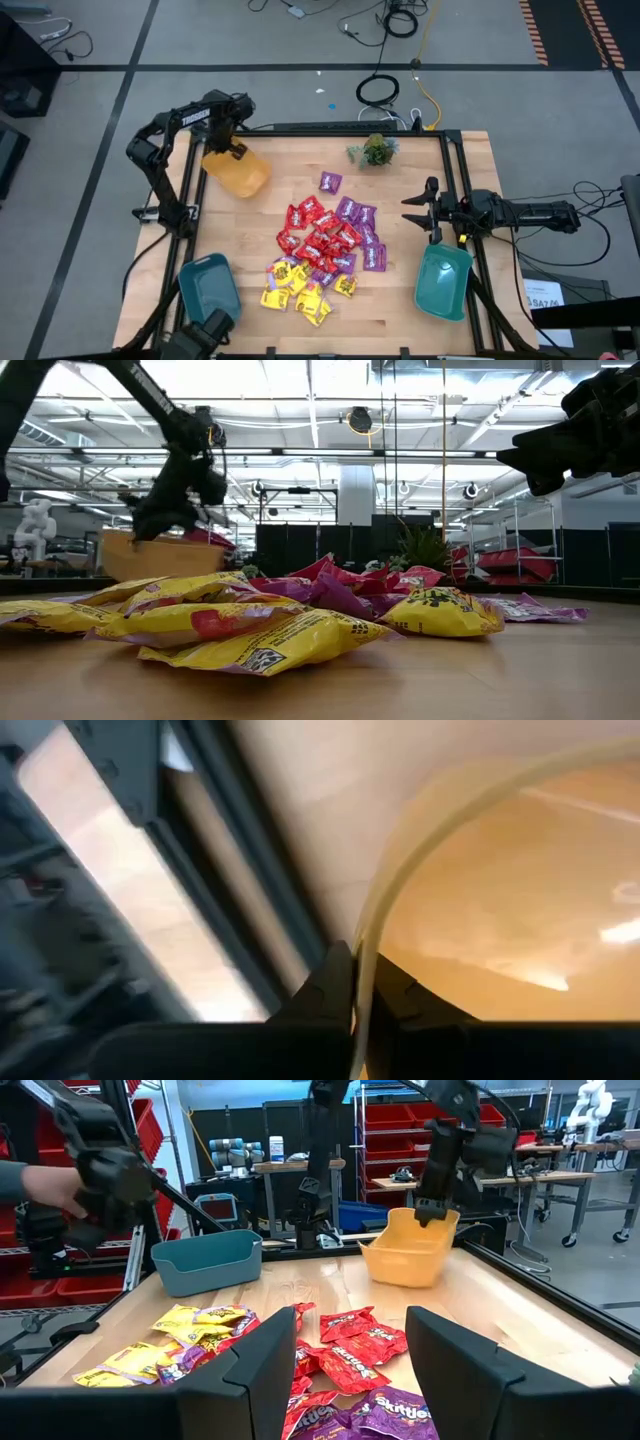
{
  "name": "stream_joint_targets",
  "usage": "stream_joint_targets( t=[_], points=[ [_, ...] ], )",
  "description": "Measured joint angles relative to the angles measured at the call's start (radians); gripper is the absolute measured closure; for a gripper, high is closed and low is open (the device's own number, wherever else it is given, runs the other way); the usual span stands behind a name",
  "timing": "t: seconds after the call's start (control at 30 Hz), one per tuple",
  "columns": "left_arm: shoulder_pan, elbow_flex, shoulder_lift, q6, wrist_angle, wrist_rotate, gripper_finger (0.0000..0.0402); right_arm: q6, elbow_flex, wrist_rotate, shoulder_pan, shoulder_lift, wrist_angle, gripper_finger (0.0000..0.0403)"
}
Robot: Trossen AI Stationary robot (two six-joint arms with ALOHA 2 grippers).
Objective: Sort candy
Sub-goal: Adjust the yellow bin
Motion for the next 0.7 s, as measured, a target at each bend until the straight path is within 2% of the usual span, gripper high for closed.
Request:
stream_joint_targets(
  t=[0.07,0.27,0.53,0.7],
  points=[
    [-0.023,0.004,-0.021,-0.079,-0.004,0.046,0.0398,0.0,0.0,0.0,0.0,0.0,0.0,0.022],
    [-0.083,0.005,-0.096,-0.262,-0.052,0.086,0.0399,0.0,0.0,0.0,0.0,0.0,0.0,0.022],
    [-0.234,0.005,-0.169,-0.523,-0.076,0.092,0.04,0.0,0.0,0.0,0.0,0.0,0.0,0.022],
    [-0.329,0.005,-0.174,-0.708,-0.089,0.095,0.04,0.0,0.0,0.0,0.0,0.0,0.0,0.022]
  ],
)
